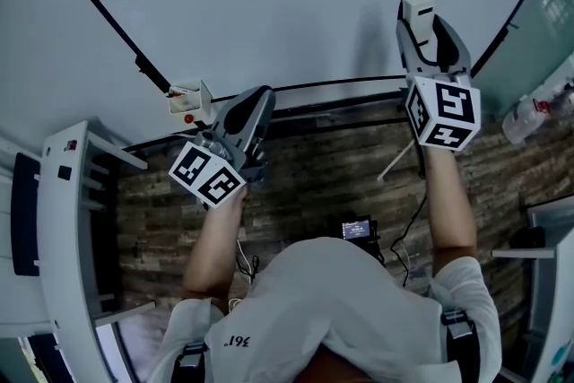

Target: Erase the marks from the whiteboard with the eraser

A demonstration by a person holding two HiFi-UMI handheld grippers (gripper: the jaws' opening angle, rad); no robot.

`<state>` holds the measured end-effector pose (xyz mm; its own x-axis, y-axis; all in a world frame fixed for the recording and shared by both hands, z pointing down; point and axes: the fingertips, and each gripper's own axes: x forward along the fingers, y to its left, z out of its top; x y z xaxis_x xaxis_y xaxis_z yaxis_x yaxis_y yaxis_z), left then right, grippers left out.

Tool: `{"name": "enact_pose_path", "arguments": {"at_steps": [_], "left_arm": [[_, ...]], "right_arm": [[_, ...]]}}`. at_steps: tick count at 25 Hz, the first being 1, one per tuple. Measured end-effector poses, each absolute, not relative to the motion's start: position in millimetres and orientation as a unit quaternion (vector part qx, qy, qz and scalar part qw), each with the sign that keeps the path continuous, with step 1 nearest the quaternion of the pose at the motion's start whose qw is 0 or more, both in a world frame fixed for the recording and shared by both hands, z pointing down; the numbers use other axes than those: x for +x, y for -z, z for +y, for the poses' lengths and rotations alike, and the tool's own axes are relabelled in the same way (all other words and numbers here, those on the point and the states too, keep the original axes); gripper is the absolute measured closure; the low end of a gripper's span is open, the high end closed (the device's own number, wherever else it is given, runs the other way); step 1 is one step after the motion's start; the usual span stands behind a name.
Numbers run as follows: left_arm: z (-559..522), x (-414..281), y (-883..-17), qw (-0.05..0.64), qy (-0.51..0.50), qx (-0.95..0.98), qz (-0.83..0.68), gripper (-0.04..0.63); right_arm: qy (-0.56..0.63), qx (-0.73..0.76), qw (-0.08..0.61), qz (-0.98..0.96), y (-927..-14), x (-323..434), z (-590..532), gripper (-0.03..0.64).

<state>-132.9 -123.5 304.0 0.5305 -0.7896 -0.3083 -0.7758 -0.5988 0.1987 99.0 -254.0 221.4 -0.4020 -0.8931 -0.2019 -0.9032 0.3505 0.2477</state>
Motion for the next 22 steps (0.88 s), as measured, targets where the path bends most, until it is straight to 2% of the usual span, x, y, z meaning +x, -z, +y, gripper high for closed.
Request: {"name": "enact_pose_path", "arguments": {"at_steps": [22], "left_arm": [[-106, -132, -342, 0.059, 0.188, 0.872, -0.448, 0.588]], "right_arm": [[-0.085, -0.528, -0.019, 0.845, -303, 96, -222, 0.362]]}}
